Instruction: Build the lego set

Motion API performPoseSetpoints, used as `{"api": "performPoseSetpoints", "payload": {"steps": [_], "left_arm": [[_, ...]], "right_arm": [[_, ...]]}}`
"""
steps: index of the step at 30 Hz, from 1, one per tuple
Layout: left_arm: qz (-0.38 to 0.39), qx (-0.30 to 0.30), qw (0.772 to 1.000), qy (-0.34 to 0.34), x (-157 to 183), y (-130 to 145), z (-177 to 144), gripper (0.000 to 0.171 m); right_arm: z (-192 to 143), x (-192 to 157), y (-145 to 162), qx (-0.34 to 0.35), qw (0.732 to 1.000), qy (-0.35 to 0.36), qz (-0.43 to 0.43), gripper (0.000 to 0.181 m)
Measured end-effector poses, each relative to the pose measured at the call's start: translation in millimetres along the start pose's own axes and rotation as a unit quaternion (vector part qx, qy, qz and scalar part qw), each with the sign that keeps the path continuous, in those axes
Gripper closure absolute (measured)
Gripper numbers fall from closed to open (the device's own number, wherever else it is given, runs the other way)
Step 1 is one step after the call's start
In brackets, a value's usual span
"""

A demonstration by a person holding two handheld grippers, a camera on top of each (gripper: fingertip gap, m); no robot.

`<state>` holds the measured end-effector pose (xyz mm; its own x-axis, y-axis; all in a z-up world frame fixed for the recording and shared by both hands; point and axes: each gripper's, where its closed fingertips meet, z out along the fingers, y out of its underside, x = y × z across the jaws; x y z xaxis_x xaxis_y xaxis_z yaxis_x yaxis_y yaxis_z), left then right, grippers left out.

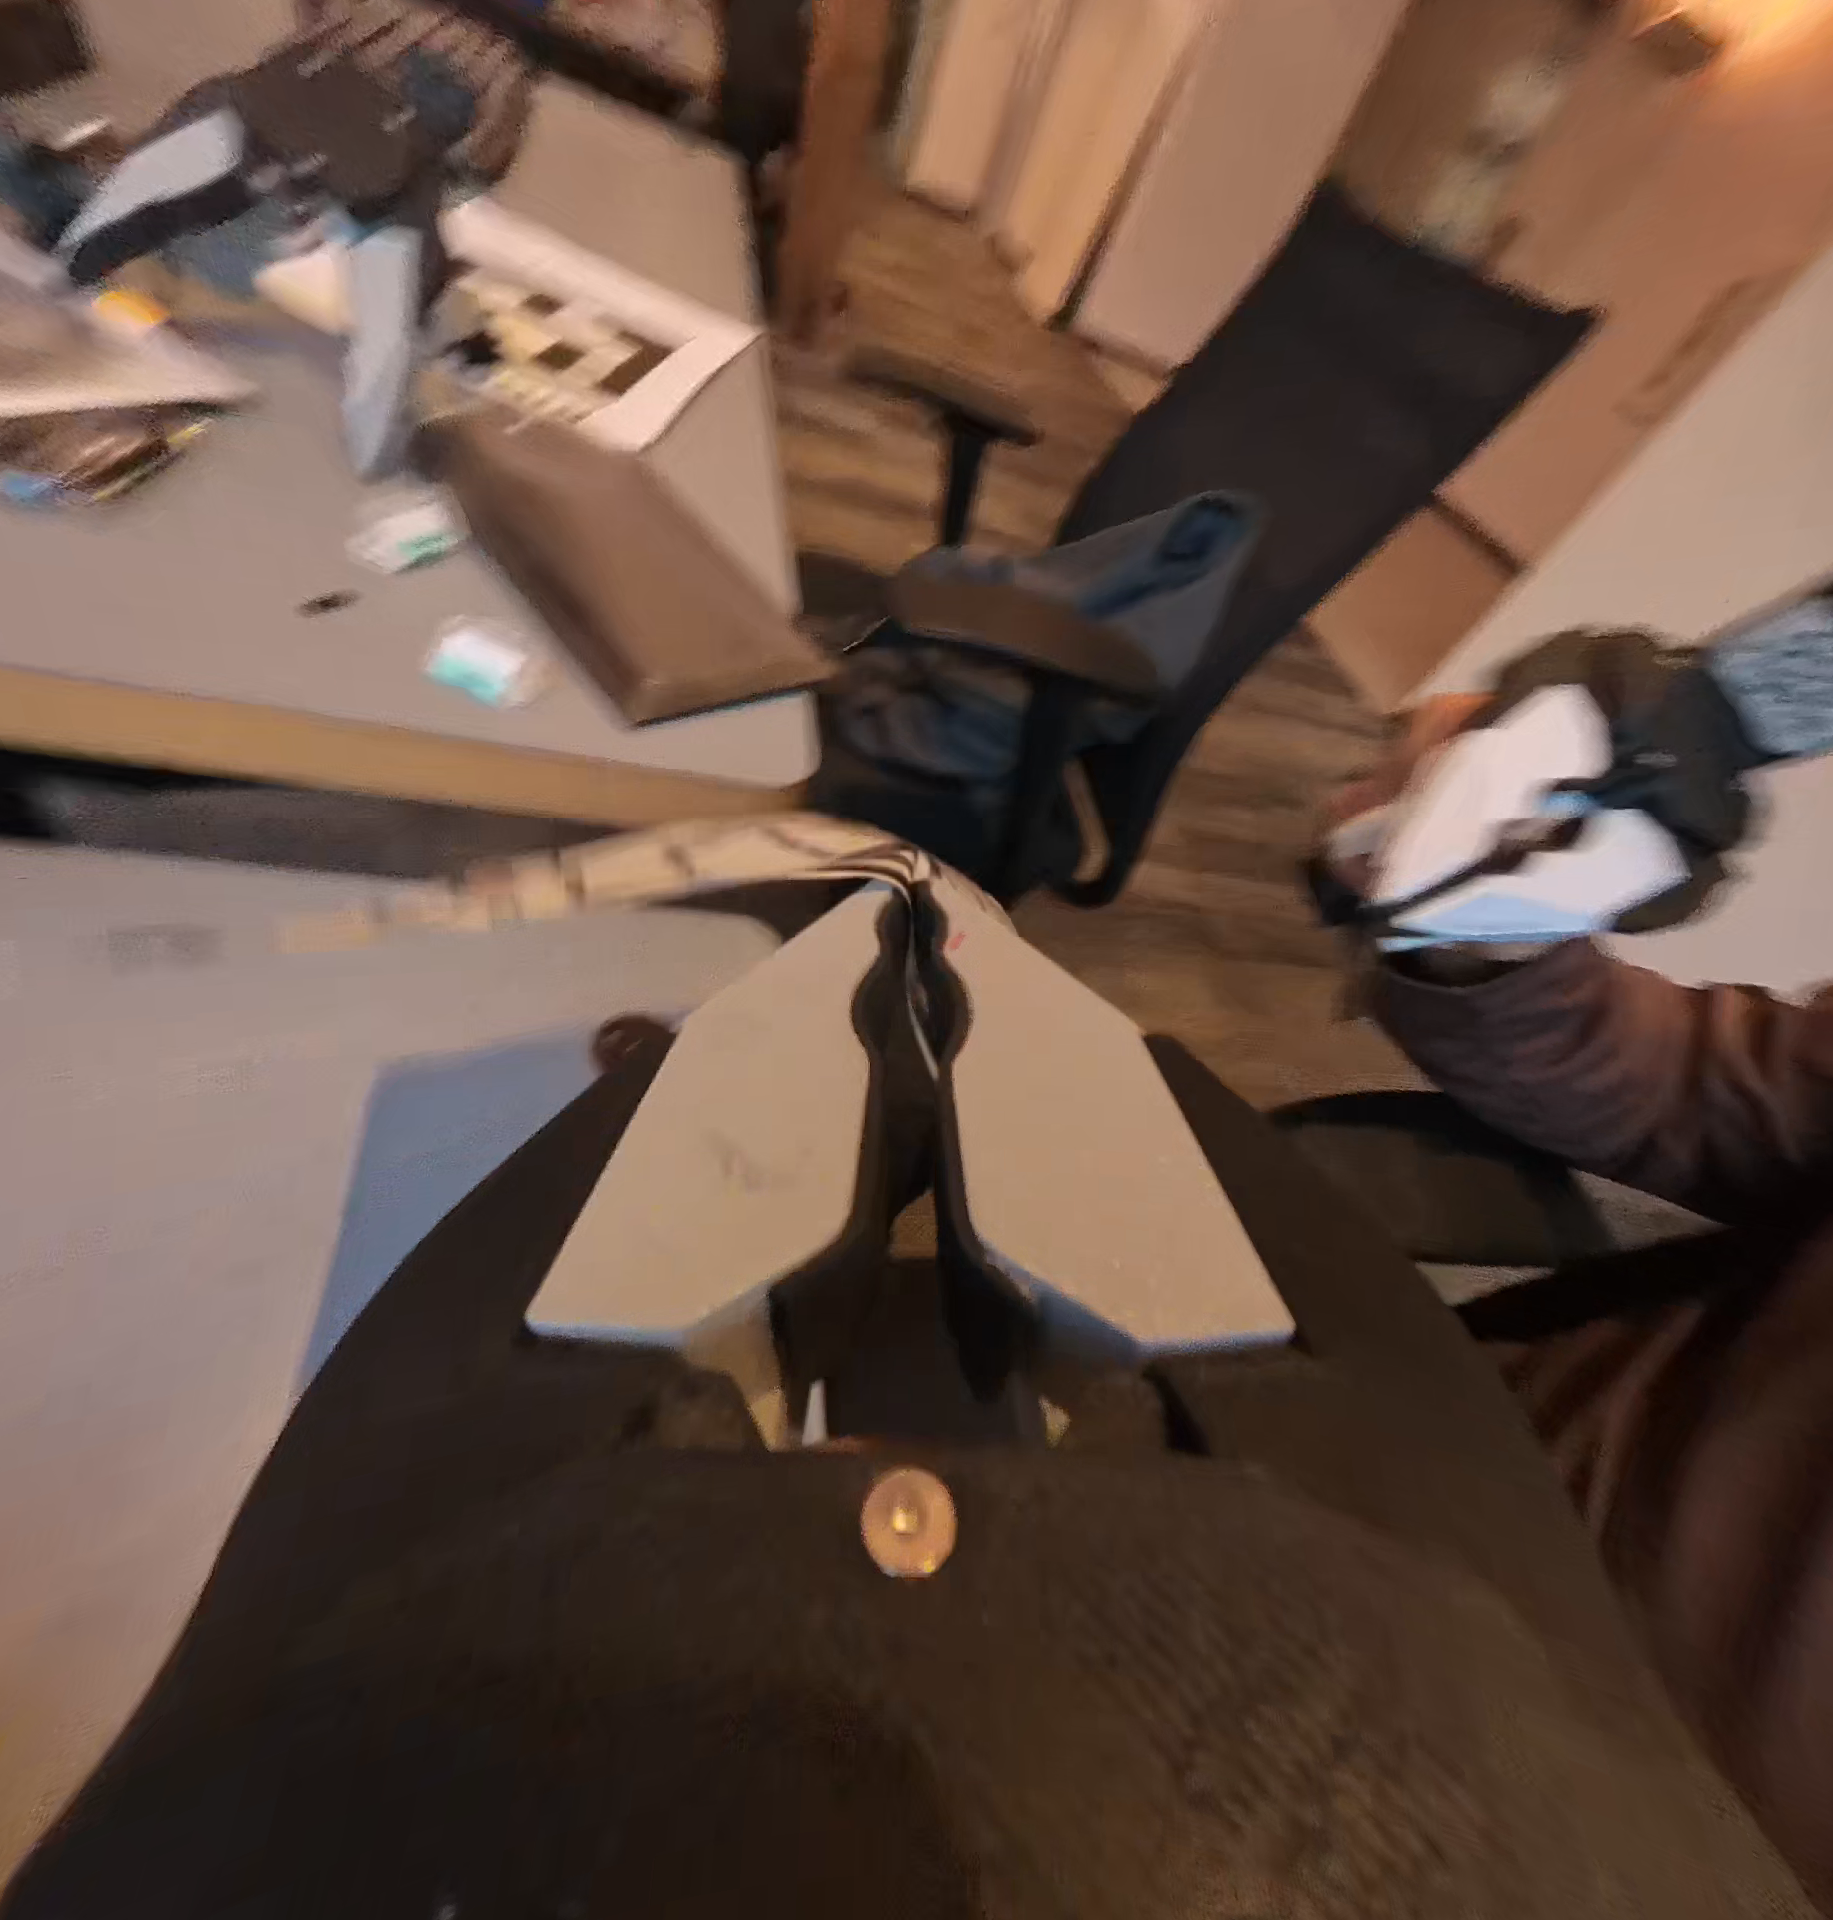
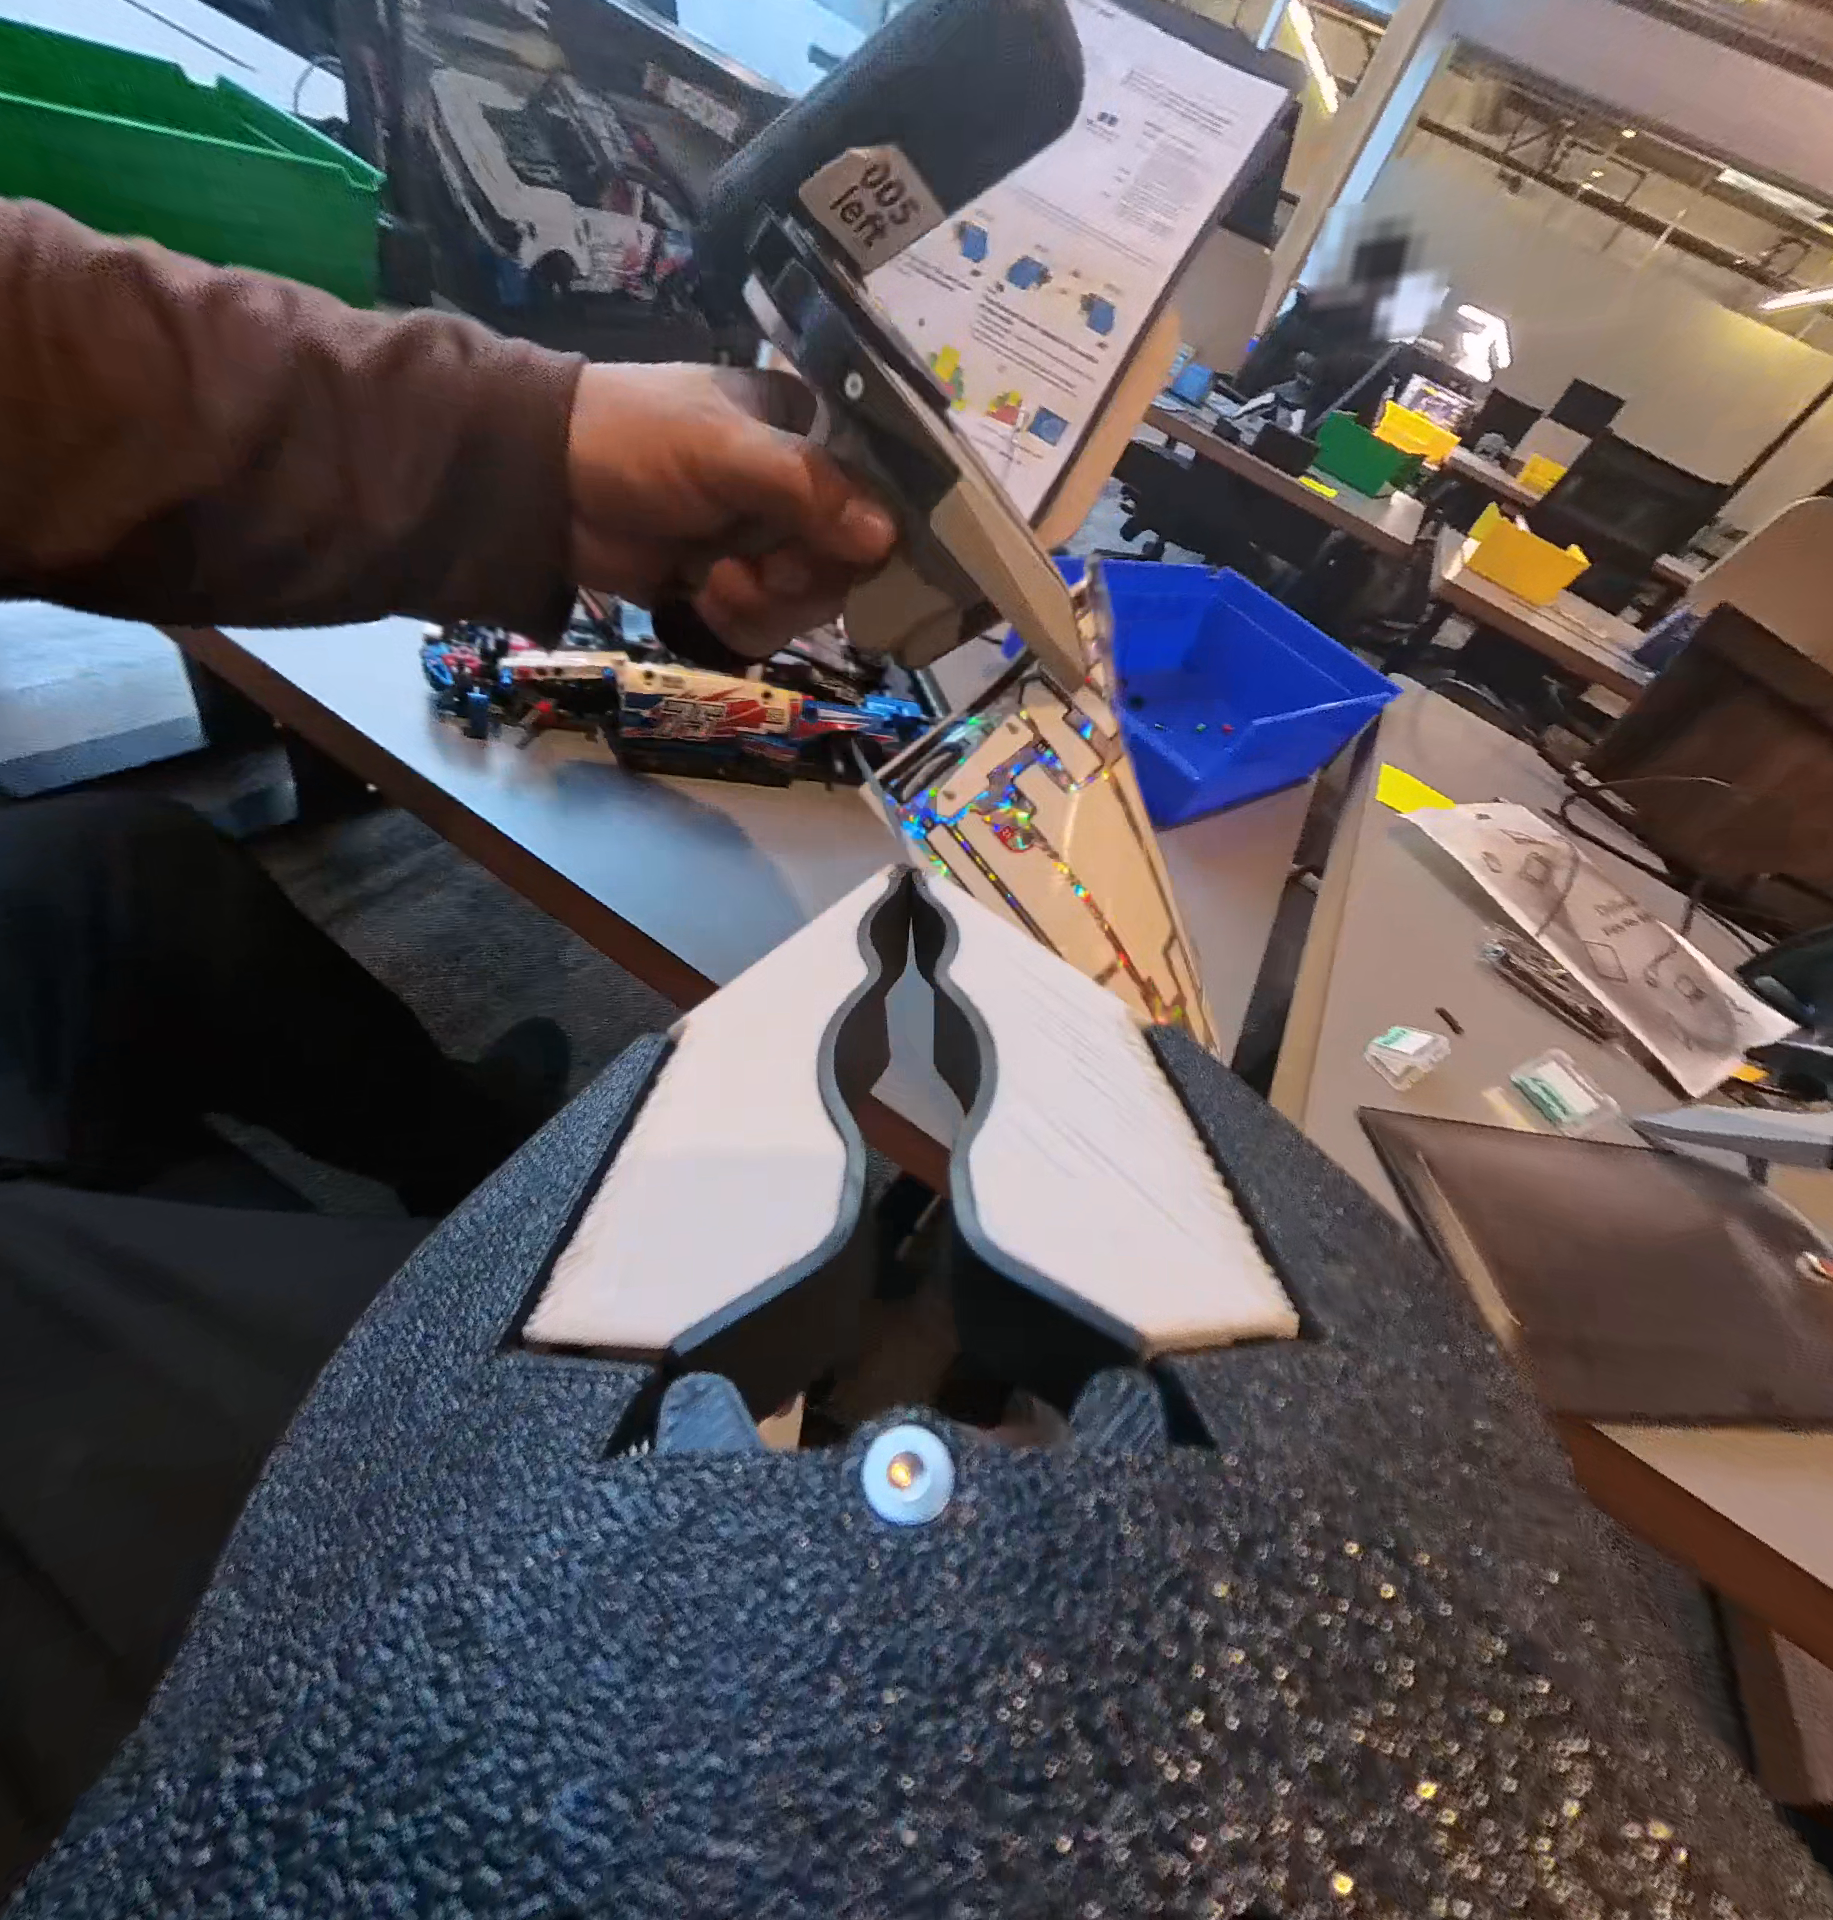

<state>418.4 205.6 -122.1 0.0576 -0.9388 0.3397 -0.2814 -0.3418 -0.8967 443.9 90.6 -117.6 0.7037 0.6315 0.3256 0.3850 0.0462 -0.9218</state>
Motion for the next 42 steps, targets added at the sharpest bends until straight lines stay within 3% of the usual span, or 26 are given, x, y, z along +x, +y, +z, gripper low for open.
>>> {"api": "performPoseSetpoints", "payload": {"steps": [3,6,9,12,15,18,20,24,27,30,34,39,42], "left_arm": [[-0.099,-0.050,0.991,-0.081,-46,30,8,0.171],[-0.180,-0.117,0.960,-0.179,-95,85,5,0.171],[-0.259,-0.108,0.937,-0.206,-116,109,4,0.171],[-0.280,-0.131,0.914,-0.263,-133,134,-3,0.171],[-0.291,-0.135,0.900,-0.296,-136,149,-7,0.135],[-0.260,-0.138,0.897,-0.329,-128,153,-16,0.108],[-0.223,-0.127,0.901,-0.351,-113,148,-28,0.101],[-0.141,-0.055,0.928,-0.341,-34,141,-70,0.097],[-0.085,-0.015,0.941,-0.328,40,169,-120,0.098],[-0.050,-0.022,0.944,-0.326,84,225,-175,0.110],[-0.076,-0.008,0.937,-0.341,106,289,-244,0.110],[-0.083,0.025,0.915,-0.394,105,321,-310,0.111],[-0.109,0.078,0.902,-0.411,100,335,-343,0.111]], "right_arm": [[-13,8,0,0.011,1.000,0.009,0.010,0.181],[-20,5,0,0.018,1.000,0.008,0.014,0.181],[-21,1,-1,0.020,1.000,0.007,0.009,0.181],[-22,-5,-3,0.031,0.999,-0.002,0.021,0.181],[-19,-10,2,0.024,0.999,-0.004,0.022,0.181],[-15,-6,14,0.005,1.000,0.022,0.006,0.181],[-12,-3,22,-0.007,0.999,0.042,-0.011,0.181],[-5,-20,24,-0.011,0.999,0.036,-0.039,0.181],[2,-35,17,0.020,0.998,0.032,-0.046,0.181],[23,-52,12,0.037,0.998,0.016,-0.046,0.181],[78,-85,-5,0.046,0.998,-0.027,-0.045,0.181],[183,-144,-55,0.085,0.988,-0.108,-0.076,0.181],[247,-180,-91,0.122,0.976,-0.153,-0.099,0.181]]}}
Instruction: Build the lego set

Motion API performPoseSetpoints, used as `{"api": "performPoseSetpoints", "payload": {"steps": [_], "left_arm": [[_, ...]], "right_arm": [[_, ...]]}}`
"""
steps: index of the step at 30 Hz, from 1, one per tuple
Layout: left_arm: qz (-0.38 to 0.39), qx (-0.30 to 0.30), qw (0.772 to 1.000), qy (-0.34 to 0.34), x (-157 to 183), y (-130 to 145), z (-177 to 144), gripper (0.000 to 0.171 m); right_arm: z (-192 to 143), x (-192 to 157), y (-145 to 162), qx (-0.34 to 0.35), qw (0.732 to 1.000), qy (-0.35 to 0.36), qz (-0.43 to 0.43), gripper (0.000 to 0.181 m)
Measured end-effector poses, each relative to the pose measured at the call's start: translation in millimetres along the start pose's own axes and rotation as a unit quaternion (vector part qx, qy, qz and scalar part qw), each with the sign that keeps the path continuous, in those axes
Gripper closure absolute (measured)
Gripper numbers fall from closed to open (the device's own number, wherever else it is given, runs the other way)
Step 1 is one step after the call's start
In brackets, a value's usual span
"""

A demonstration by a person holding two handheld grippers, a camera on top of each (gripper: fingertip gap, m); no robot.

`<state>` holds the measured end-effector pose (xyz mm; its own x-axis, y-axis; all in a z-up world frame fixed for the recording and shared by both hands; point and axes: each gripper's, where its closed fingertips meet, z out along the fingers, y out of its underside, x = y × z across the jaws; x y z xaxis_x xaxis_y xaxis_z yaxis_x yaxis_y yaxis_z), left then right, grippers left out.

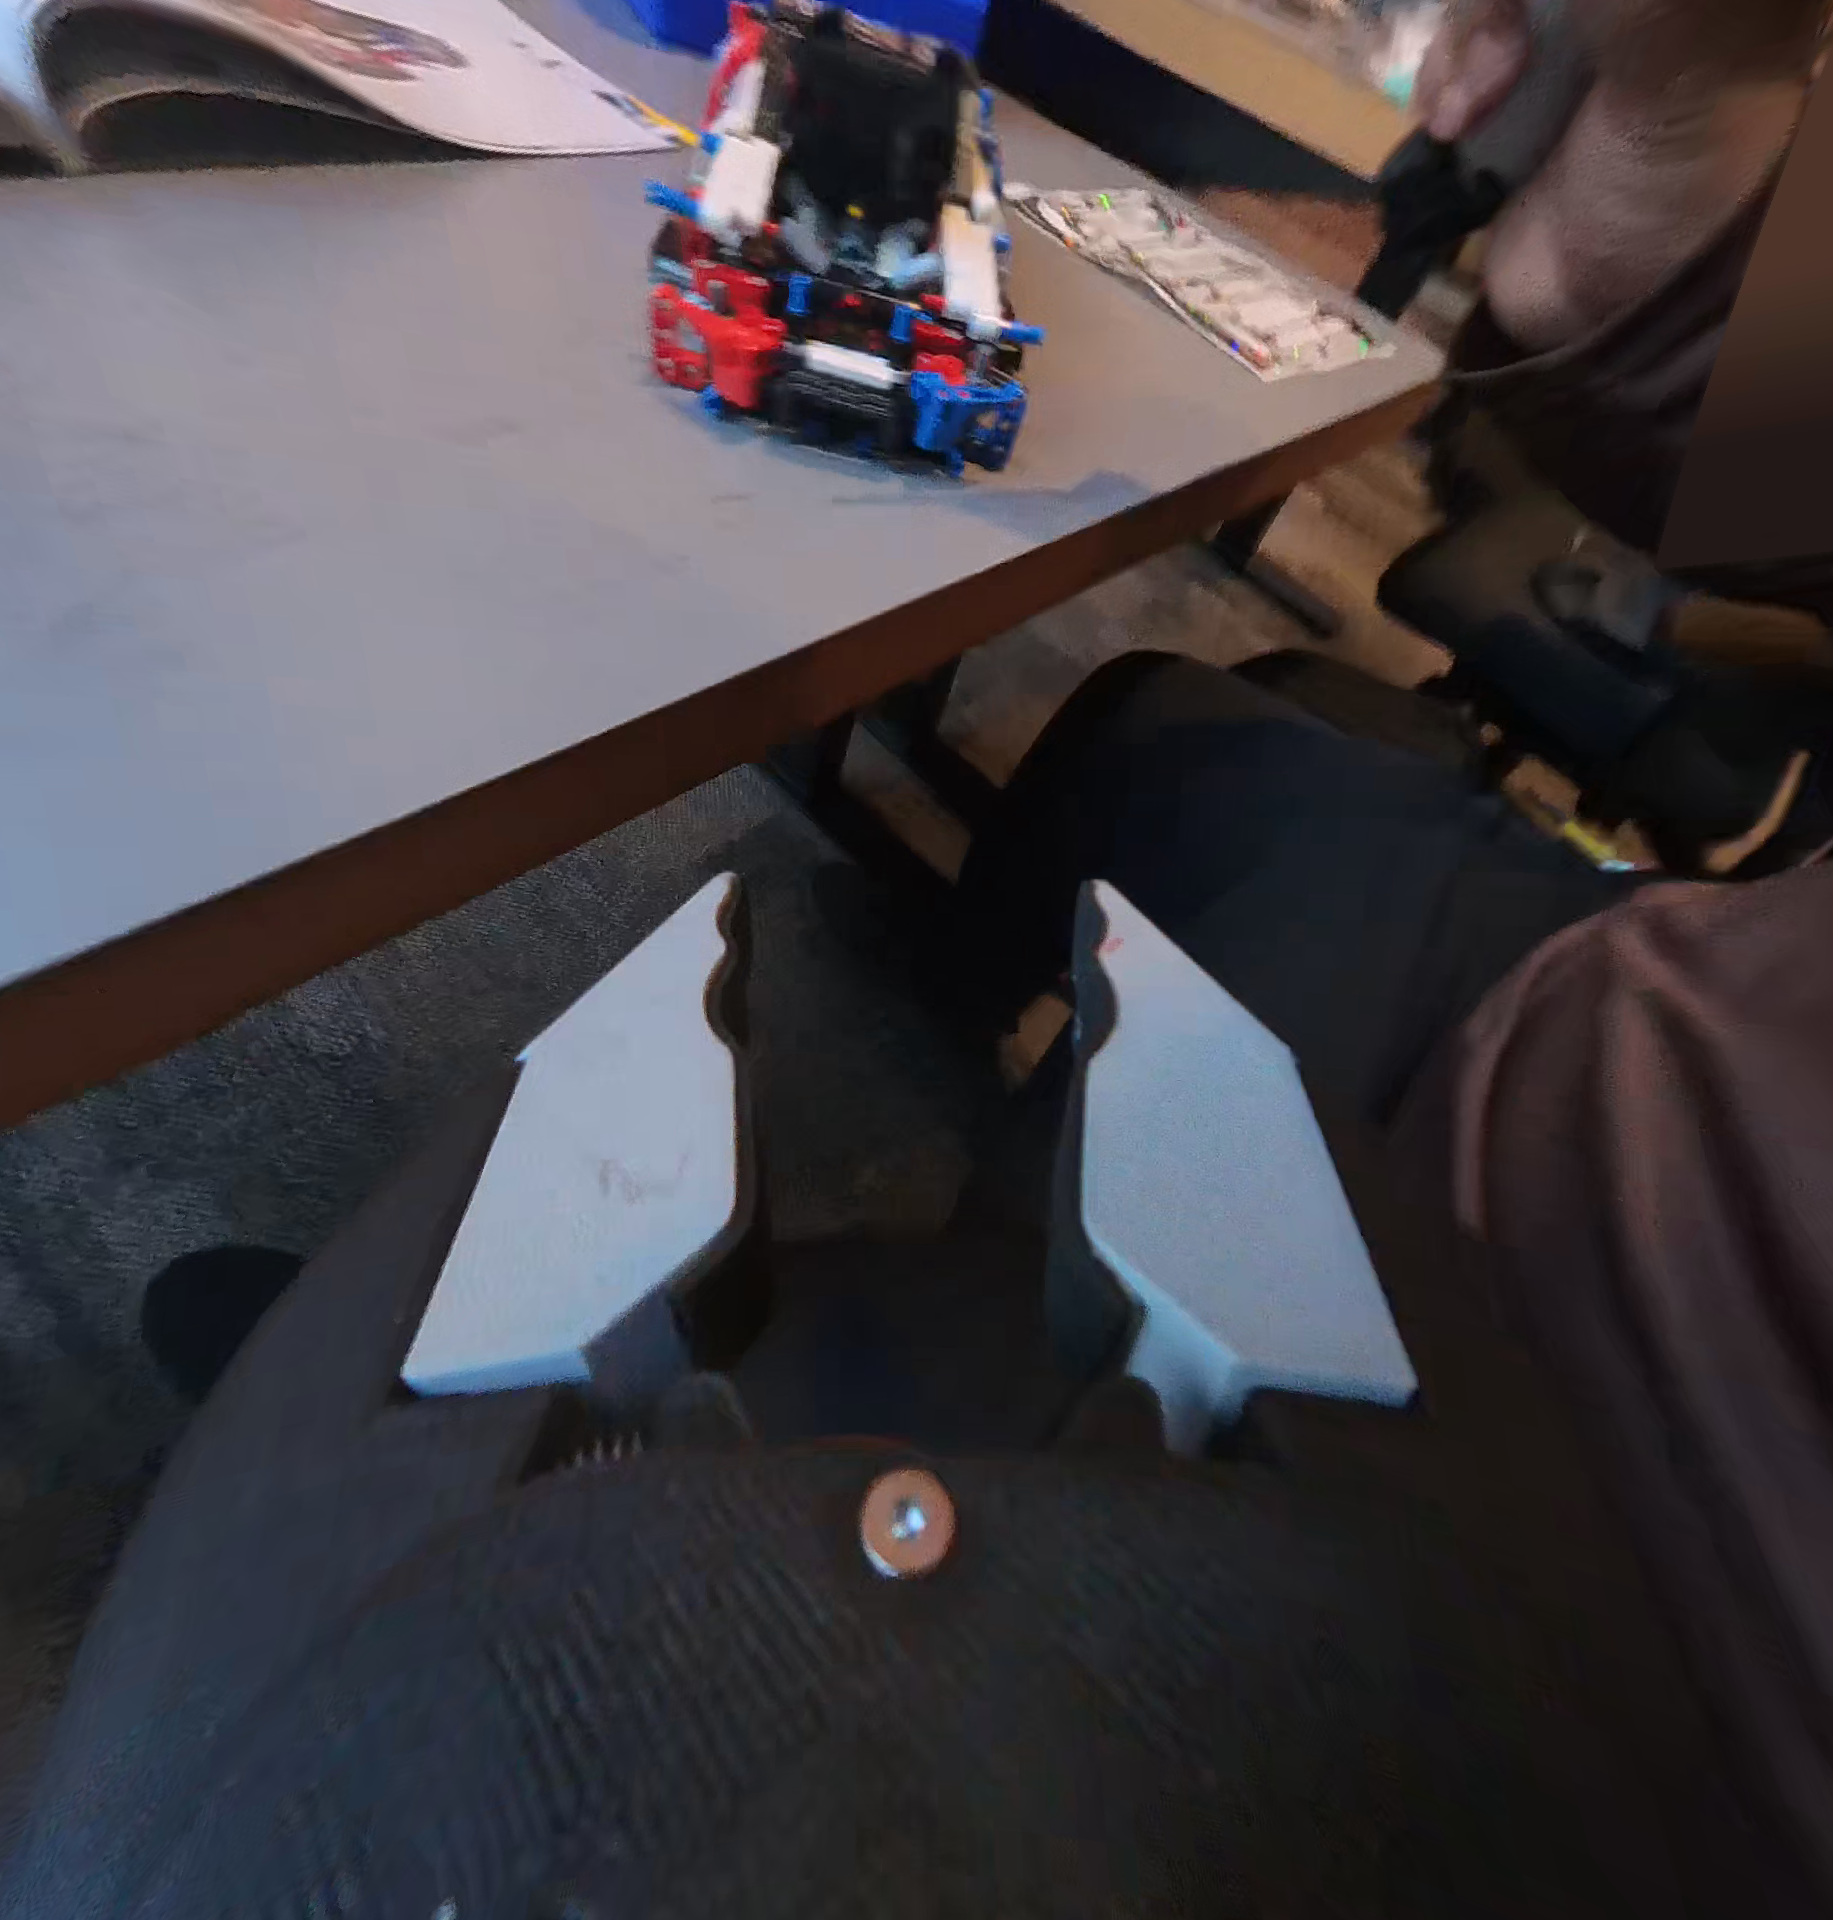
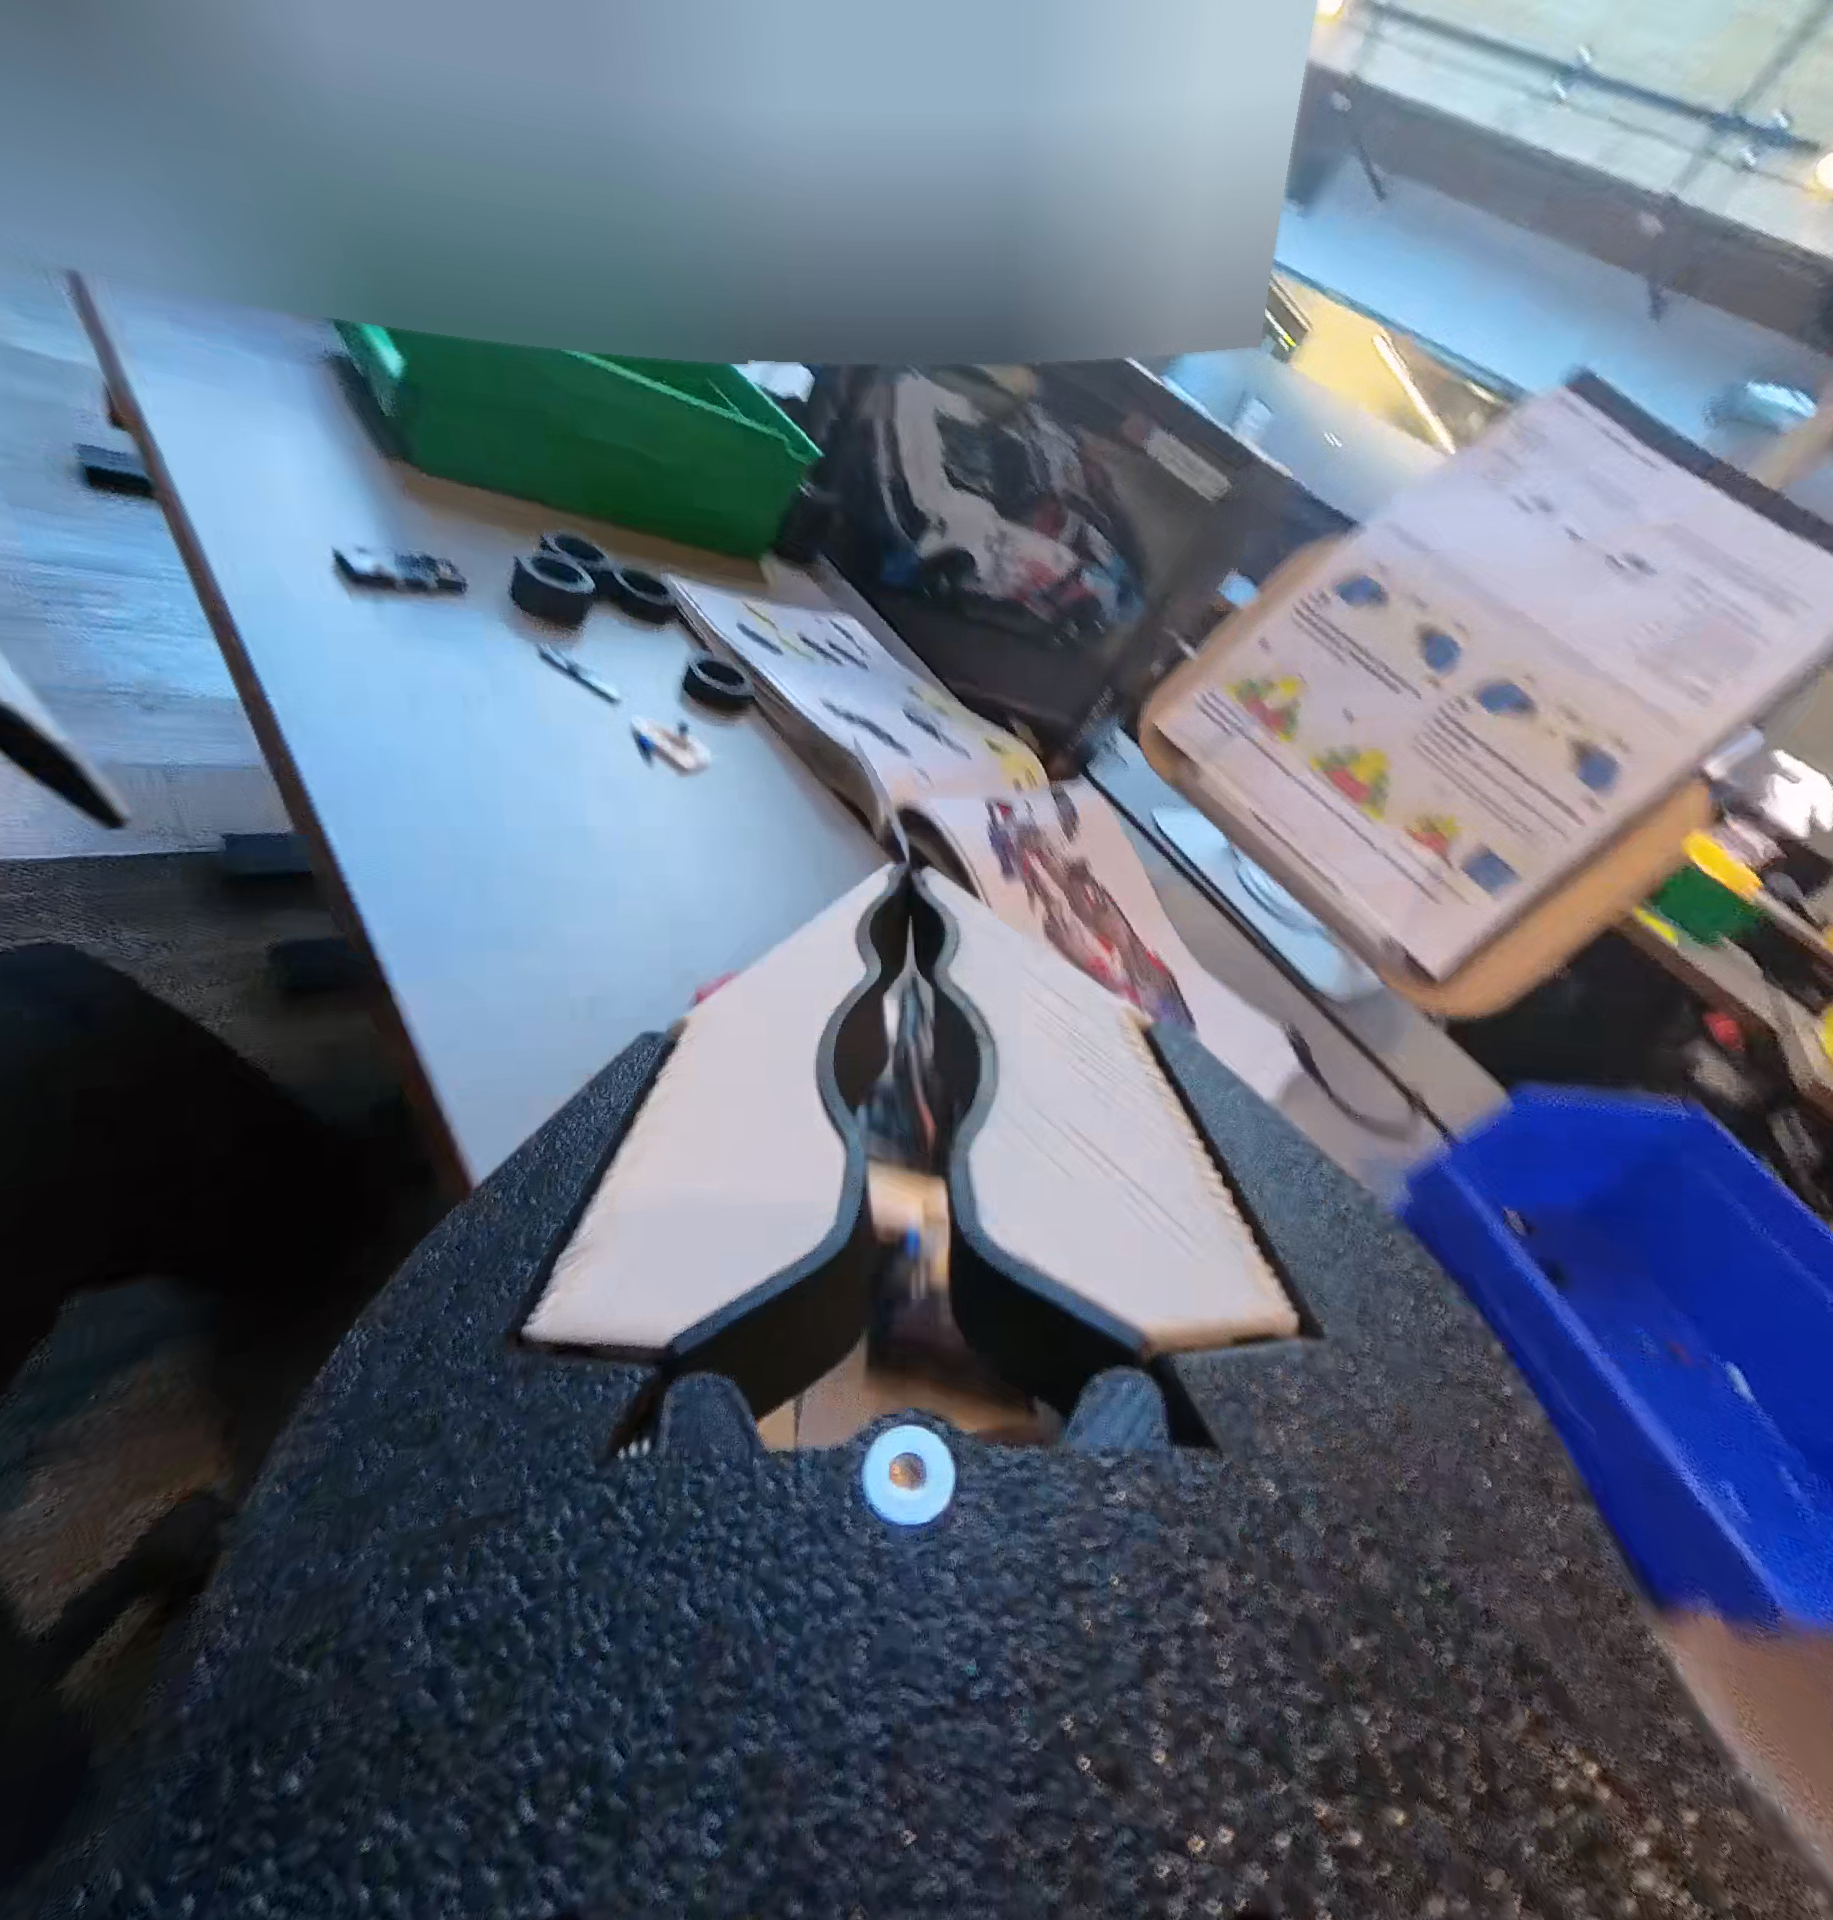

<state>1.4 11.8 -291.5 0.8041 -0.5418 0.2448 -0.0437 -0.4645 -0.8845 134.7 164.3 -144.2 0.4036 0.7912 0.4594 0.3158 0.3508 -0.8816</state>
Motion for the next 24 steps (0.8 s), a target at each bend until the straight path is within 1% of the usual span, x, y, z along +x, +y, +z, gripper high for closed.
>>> {"api": "performPoseSetpoints", "payload": {"steps": [2,4,5,7,9,12,14,17,18,20,22,24], "left_arm": [[-0.030,0.016,0.999,-0.003,-21,4,-11,0.110],[-0.040,0.029,0.998,-0.035,-51,7,-22,0.109],[-0.049,0.034,0.997,-0.043,-64,6,-27,0.107],[-0.061,0.046,0.996,-0.034,-78,-2,-38,0.106],[-0.041,0.061,0.997,-0.034,-91,-16,-49,0.107],[-0.006,0.050,0.998,-0.040,-109,-33,-57,0.108],[0.006,0.047,0.998,-0.032,-116,-47,-61,0.110],[0.010,0.040,0.999,-0.004,-120,-66,-66,0.111],[0.013,0.026,0.999,-0.015,-128,-69,-68,0.114],[0.019,-0.015,0.999,-0.035,-144,-69,-70,0.113],[0.001,-0.059,0.998,-0.026,-154,-66,-72,0.111],[-0.014,-0.074,0.997,0.002,-160,-70,-71,0.108]], "right_arm": [[44,-2,-17,0.028,0.999,-0.019,-0.018,0.181],[78,-3,-33,0.055,0.998,-0.033,-0.025,0.181],[92,-3,-40,0.066,0.997,-0.037,-0.026,0.181],[113,-4,-52,0.078,0.996,-0.044,-0.025,0.181],[126,-5,-56,0.081,0.995,-0.043,-0.026,0.181],[131,-8,-58,0.070,0.997,-0.025,-0.030,0.181],[128,-11,-62,0.067,0.997,-0.012,-0.031,0.181],[116,-18,-70,0.061,0.998,-0.001,-0.023,0.181],[112,-22,-70,0.056,0.998,0.003,-0.024,0.181],[104,-32,-65,0.032,0.999,0.014,-0.024,0.181],[94,-44,-60,0.014,0.999,0.025,-0.015,0.181],[84,-59,-55,0.000,1.000,0.030,0.001,0.181]]}}
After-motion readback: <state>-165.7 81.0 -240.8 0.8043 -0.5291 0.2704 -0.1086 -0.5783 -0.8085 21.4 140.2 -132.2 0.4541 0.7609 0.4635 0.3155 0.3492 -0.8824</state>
